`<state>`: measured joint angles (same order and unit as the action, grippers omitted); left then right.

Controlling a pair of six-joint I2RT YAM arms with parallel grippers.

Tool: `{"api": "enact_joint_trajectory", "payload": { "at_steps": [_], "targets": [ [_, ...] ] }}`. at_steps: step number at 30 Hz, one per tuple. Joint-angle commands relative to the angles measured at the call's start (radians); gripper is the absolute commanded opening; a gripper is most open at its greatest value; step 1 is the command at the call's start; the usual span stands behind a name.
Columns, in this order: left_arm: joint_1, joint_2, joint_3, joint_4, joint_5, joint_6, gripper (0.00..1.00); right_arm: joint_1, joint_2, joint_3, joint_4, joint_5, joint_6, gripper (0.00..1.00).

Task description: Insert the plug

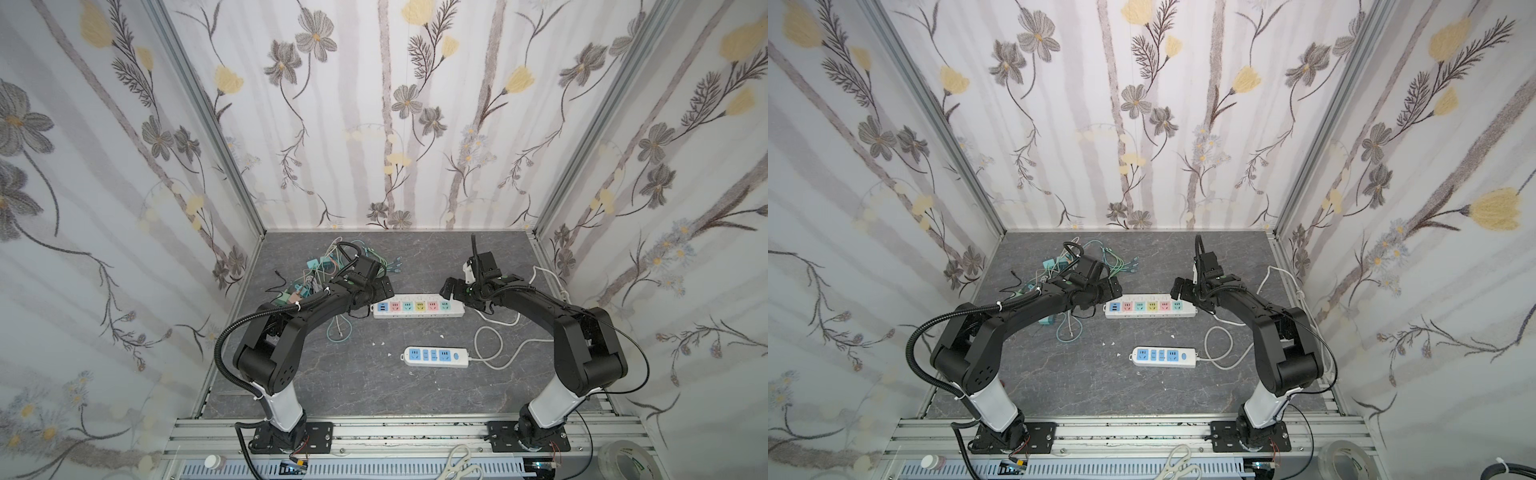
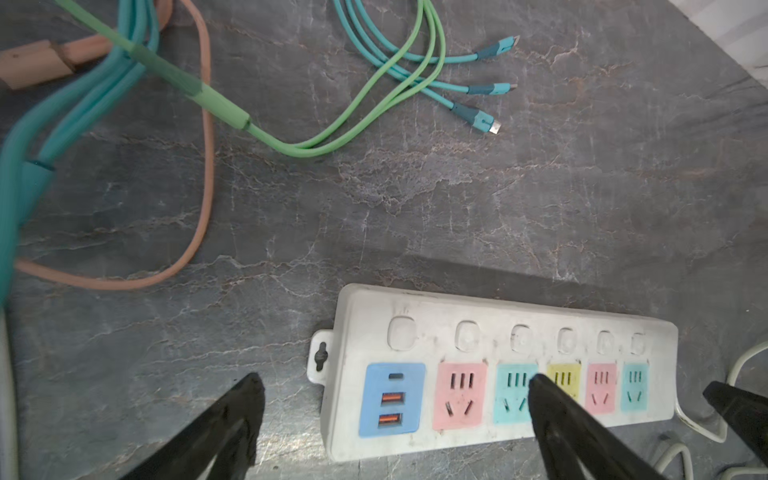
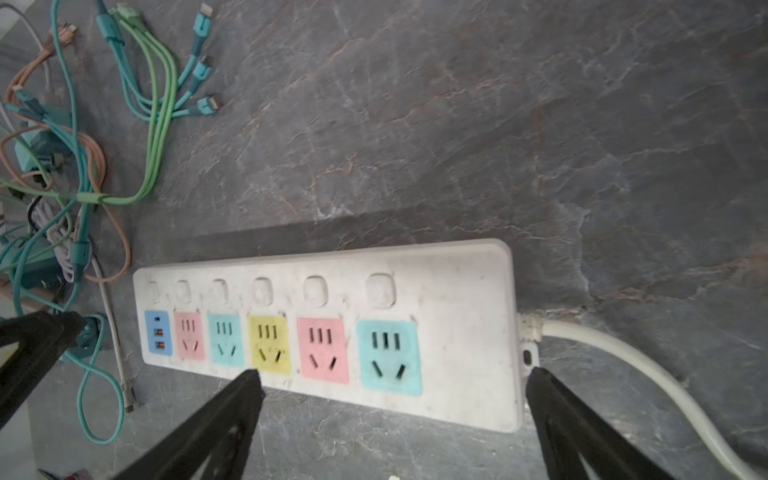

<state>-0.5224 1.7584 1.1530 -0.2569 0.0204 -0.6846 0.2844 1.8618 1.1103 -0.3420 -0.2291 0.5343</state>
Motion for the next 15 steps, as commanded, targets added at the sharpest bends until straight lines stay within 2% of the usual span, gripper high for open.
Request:
{"api": "enact_joint_trajectory", "payload": {
  "at_steps": [1,5,8,15],
  "targets": [
    [0.002,0.032,0.026,-0.038,0.023,0.014,1.00,-0.040,0.059,0.065,-0.004,-0.034,-0.007,0.99],
    [0.004,0.099,0.077,-0.072,0.022,0.034,1.00,-0.058,0.177,0.211,-0.117,-0.016,-0.077,0.99],
    [0.007,0.143,0.113,-0.080,0.049,0.044,1.00,-0.058,0.227,0.270,-0.144,-0.047,-0.085,0.99],
    [0.002,0.206,0.155,-0.076,0.149,0.046,1.00,-0.053,0.243,0.263,-0.117,-0.147,-0.057,0.99]
  ]
}}
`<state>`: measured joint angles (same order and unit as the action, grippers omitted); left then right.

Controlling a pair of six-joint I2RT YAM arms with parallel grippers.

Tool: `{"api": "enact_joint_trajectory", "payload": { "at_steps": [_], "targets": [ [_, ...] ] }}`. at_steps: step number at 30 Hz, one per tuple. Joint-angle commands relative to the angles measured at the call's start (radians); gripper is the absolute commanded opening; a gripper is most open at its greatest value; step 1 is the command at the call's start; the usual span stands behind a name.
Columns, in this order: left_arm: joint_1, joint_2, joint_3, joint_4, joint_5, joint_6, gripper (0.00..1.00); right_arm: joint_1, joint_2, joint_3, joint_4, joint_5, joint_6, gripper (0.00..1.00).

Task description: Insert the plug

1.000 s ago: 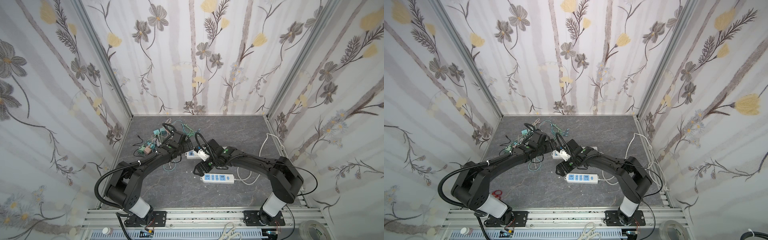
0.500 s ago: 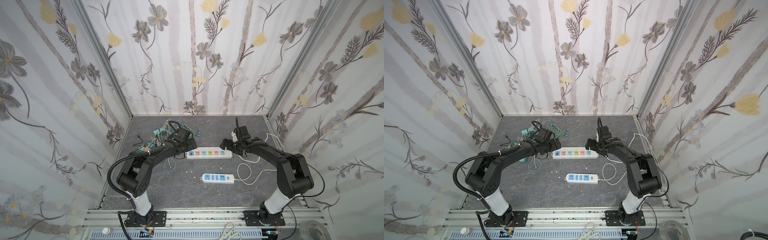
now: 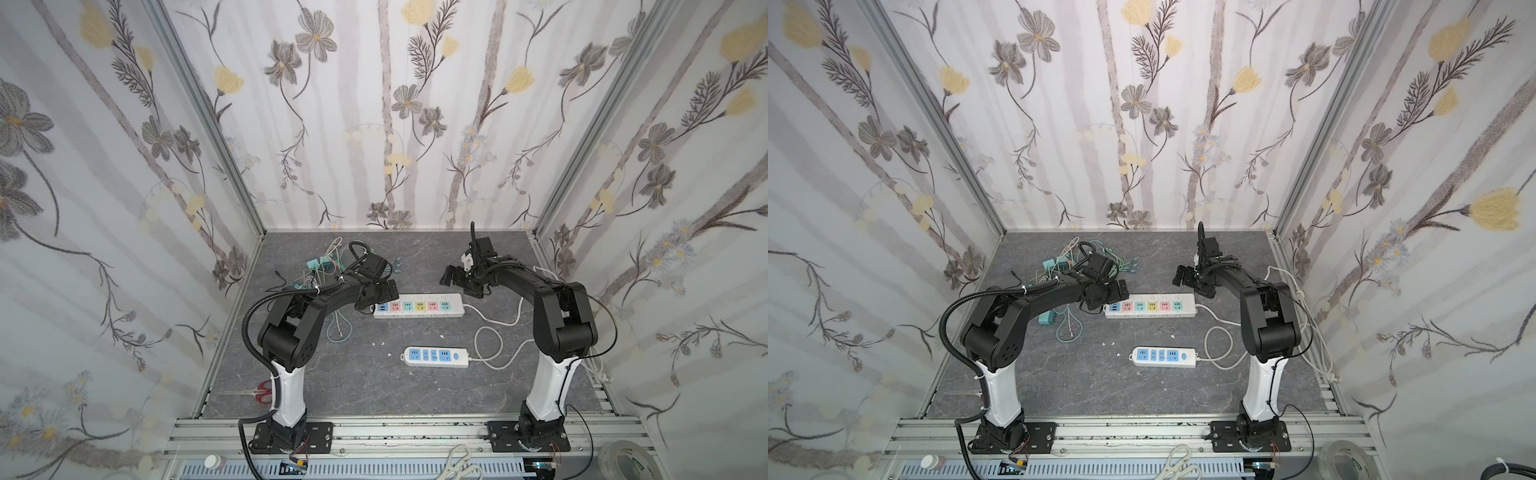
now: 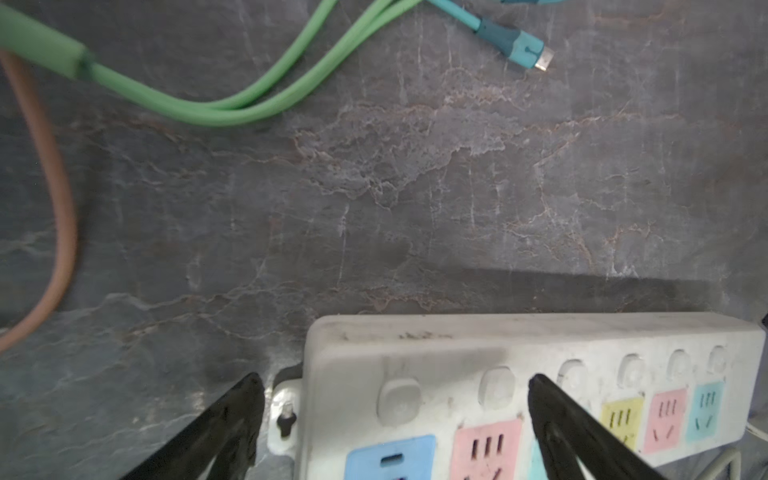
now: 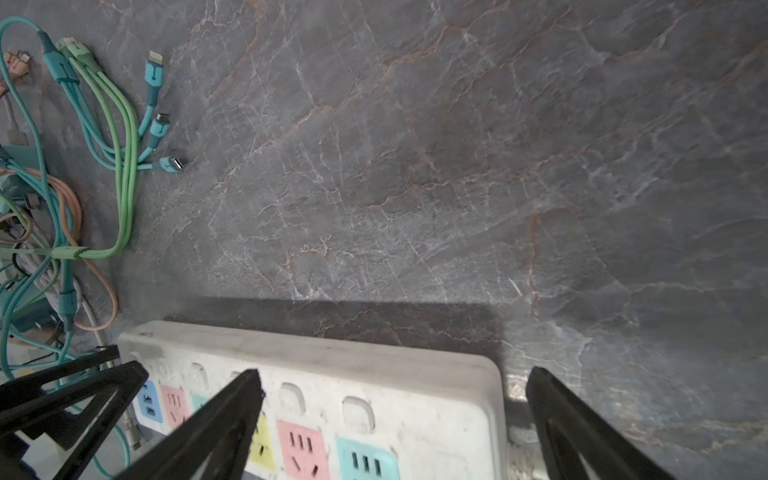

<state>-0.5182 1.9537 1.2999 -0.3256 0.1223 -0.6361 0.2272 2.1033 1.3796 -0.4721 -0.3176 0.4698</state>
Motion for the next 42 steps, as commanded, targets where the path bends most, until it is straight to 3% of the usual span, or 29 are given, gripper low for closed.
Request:
{"api": "enact_joint_trajectory", "payload": {
  "at_steps": [1,11,22,28,35,42],
  "targets": [
    [-0.003,0.011,0.006,-0.005,0.051,-0.004,1.00,0.006,-0.003,-0.016,0.020,-0.067,0.010,0.99],
    [-0.016,-0.057,-0.059,-0.010,0.015,-0.013,1.00,0.062,-0.075,-0.116,0.061,-0.111,0.029,0.99],
    [-0.014,-0.171,-0.095,-0.102,-0.121,0.034,1.00,0.084,-0.227,-0.205,0.085,0.107,0.104,0.99],
    [0.000,-0.291,-0.123,-0.189,-0.263,0.061,1.00,0.084,-0.316,-0.244,0.105,0.188,0.126,0.99],
    [0.111,-0.476,-0.242,-0.205,-0.342,0.015,1.00,0.083,-0.391,-0.296,0.142,0.231,0.142,0.99],
    [0.263,-0.505,-0.316,-0.224,-0.266,-0.102,1.00,0.085,-0.434,-0.341,0.188,0.229,0.142,0.99]
  ]
}}
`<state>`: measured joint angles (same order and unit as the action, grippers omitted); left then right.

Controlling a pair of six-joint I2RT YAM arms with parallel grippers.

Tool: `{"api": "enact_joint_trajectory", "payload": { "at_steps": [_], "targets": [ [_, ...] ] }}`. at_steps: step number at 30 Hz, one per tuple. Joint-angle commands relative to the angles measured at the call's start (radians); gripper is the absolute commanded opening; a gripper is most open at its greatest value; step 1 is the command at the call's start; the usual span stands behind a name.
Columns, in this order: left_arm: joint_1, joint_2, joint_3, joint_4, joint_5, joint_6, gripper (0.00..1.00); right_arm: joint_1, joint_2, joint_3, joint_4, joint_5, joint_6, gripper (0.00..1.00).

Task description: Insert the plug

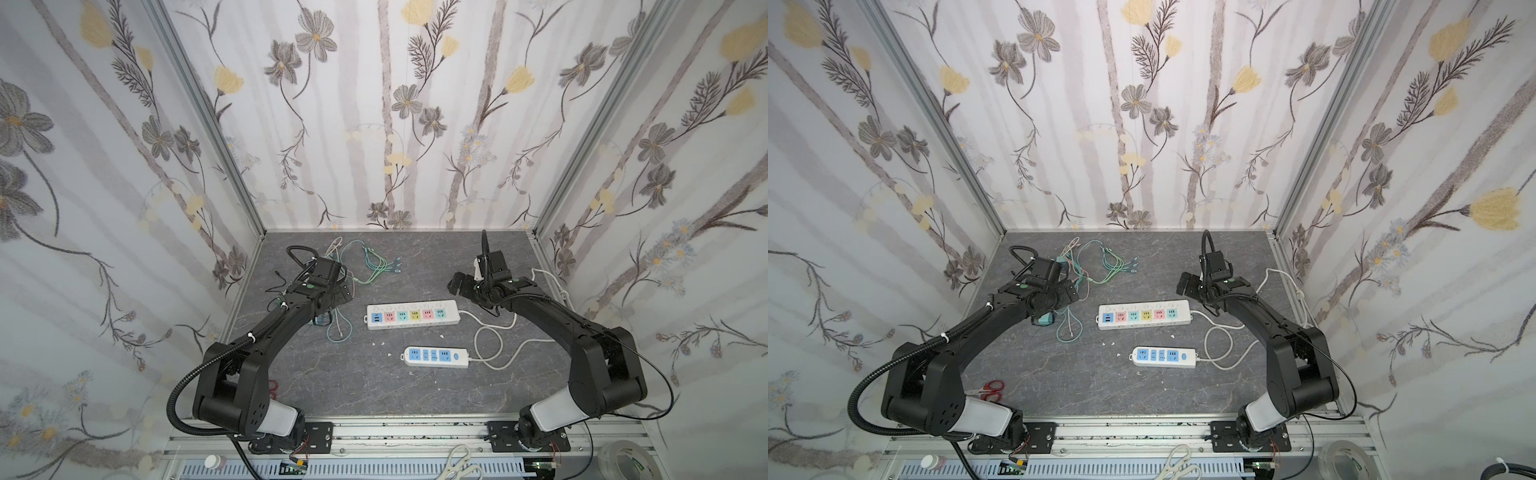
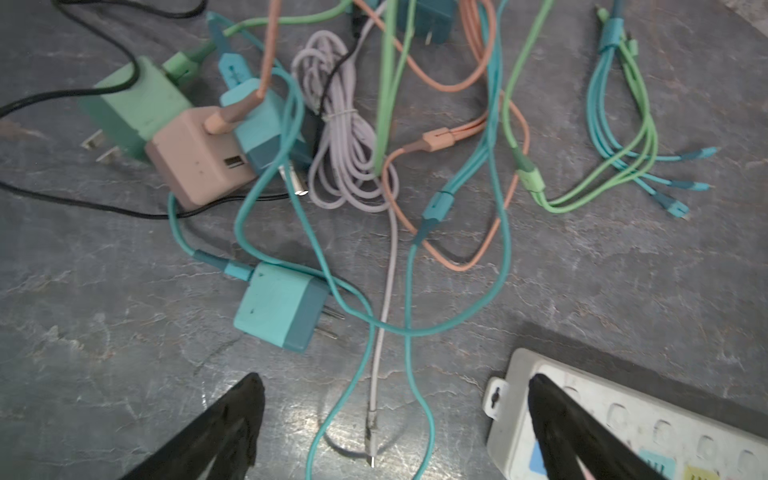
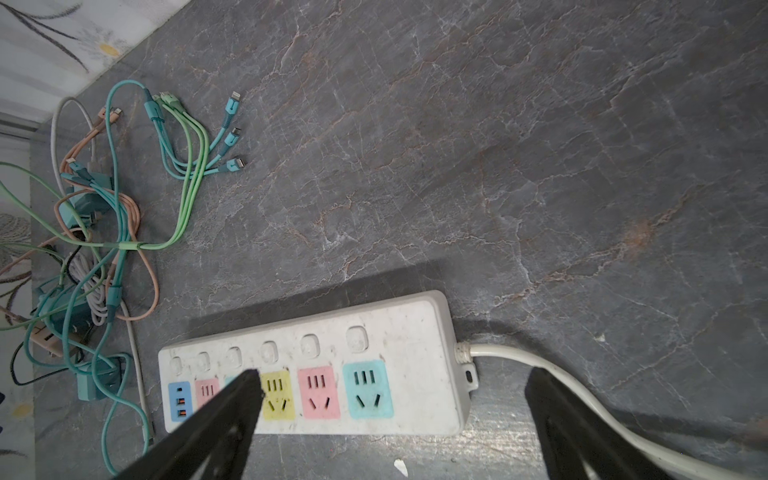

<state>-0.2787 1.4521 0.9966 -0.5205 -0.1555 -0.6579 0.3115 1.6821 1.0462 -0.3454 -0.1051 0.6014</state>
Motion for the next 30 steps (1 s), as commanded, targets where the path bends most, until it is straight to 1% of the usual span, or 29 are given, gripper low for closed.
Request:
{"api": "enact_joint_trajectory", "payload": {
  "at_steps": [1,2,4,6,7,13,15,20,22,26,30],
  "targets": [
    [0.036,0.001,-0.019,-0.037,0.006,-0.119,1.00,0.001,-0.016,-0.009,0.061,0.016,0.010,0.99],
    [0.041,0.006,-0.021,-0.046,-0.005,-0.158,1.00,0.001,-0.017,-0.009,0.060,0.018,0.009,0.99],
    [0.050,0.031,-0.011,-0.103,-0.051,-0.281,0.99,0.000,-0.016,-0.012,0.060,0.019,0.010,0.99],
    [0.052,0.058,-0.005,-0.121,-0.065,-0.355,0.95,0.003,-0.015,-0.014,0.061,0.019,0.011,0.99],
    [0.053,0.072,-0.003,-0.125,-0.068,-0.392,0.95,0.002,-0.013,-0.015,0.060,0.018,0.011,0.99],
    [0.055,0.119,-0.010,-0.079,-0.053,-0.540,0.95,0.009,-0.019,-0.020,0.055,0.021,0.006,0.99],
    [0.056,0.138,-0.001,-0.083,-0.053,-0.580,0.97,0.011,-0.024,-0.026,0.057,0.023,0.005,0.99],
    [0.064,0.216,0.039,-0.106,-0.020,-0.650,0.97,0.015,-0.025,-0.028,0.050,0.026,-0.002,0.99],
    [0.064,0.241,0.052,-0.109,-0.026,-0.671,0.97,0.017,-0.027,-0.031,0.048,0.030,-0.006,0.99],
    [0.065,0.285,0.078,-0.116,-0.043,-0.687,0.96,0.016,-0.033,-0.038,0.045,0.036,-0.010,0.99],
    [0.064,0.313,0.099,-0.126,-0.065,-0.694,0.93,0.018,-0.039,-0.045,0.042,0.042,-0.013,0.99]
  ]
}}
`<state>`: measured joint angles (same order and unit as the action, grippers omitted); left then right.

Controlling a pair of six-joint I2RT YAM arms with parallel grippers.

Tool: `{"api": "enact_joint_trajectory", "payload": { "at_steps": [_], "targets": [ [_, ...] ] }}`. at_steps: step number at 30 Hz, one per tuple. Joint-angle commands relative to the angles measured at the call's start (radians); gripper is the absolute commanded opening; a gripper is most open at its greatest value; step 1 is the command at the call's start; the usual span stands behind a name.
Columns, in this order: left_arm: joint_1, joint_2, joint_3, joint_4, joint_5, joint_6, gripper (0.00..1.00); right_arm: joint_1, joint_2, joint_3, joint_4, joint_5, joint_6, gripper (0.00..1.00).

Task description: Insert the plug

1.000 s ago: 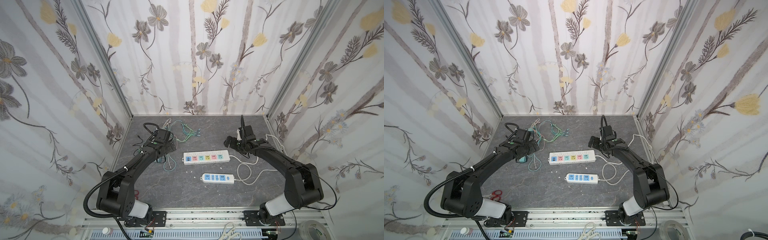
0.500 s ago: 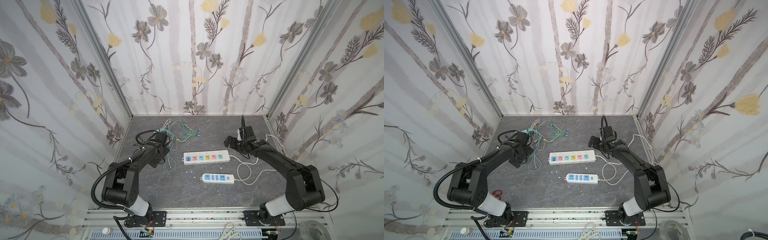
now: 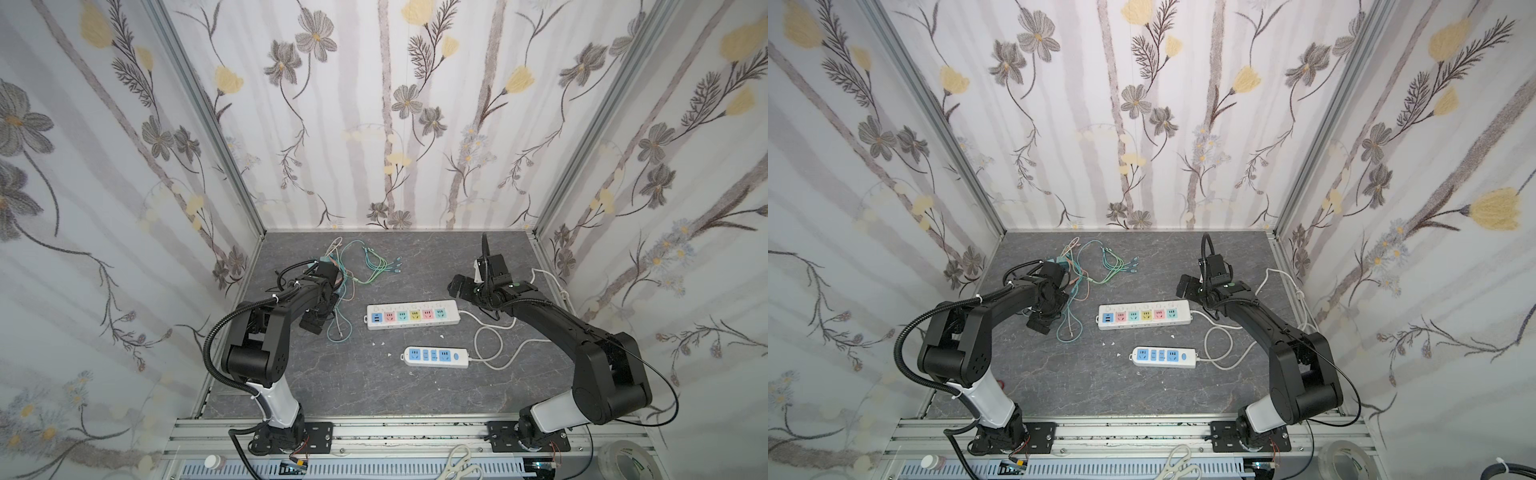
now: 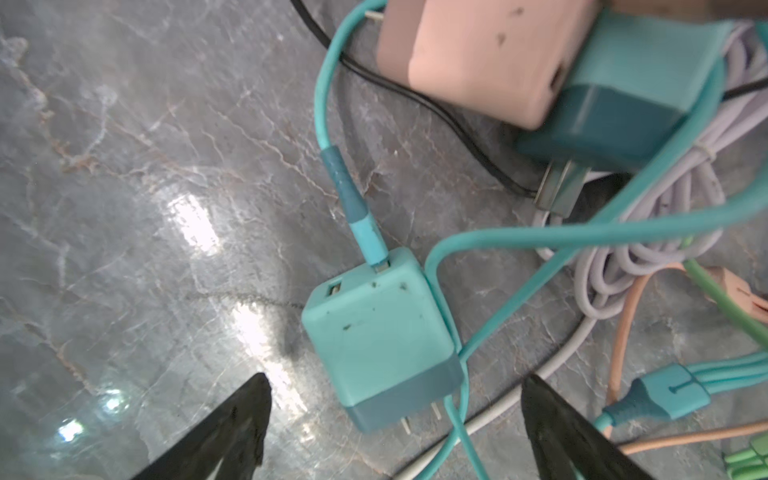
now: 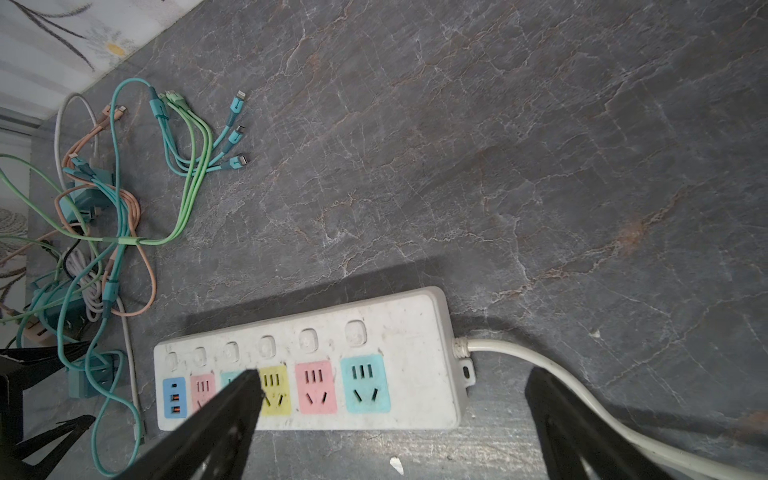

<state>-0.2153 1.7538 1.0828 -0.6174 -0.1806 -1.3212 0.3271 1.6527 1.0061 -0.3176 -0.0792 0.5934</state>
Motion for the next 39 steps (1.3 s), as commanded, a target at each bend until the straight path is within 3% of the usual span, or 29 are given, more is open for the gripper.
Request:
{"api": "enact_joint_trajectory", "payload": {
  "at_steps": [1,12,22,29,32,36,39],
  "targets": [
    [0.001,0.017,0.015,-0.029,-0.050,-0.033,0.92,0.002,-0.010,-0.007,0.015,0.018,-0.006,0.99],
    [0.005,0.051,0.009,-0.021,-0.058,-0.027,0.77,0.003,-0.008,-0.017,0.012,0.025,-0.009,0.99],
    [0.008,0.021,-0.021,-0.023,-0.067,0.005,0.49,0.004,-0.016,-0.020,0.006,0.036,-0.013,0.99],
    [0.008,-0.105,-0.072,-0.109,-0.166,0.057,0.31,0.006,-0.016,-0.021,0.009,0.038,-0.013,0.99],
    [0.009,-0.180,-0.101,-0.154,-0.206,0.119,0.25,0.009,-0.016,-0.014,0.009,0.038,-0.013,0.99],
    [0.014,-0.279,-0.130,-0.179,-0.223,0.284,0.00,0.010,-0.015,-0.003,0.008,0.039,-0.017,0.99],
    [0.014,-0.352,-0.134,-0.197,-0.241,0.381,0.00,0.015,-0.014,0.004,0.017,0.034,-0.021,0.99]
  ]
}}
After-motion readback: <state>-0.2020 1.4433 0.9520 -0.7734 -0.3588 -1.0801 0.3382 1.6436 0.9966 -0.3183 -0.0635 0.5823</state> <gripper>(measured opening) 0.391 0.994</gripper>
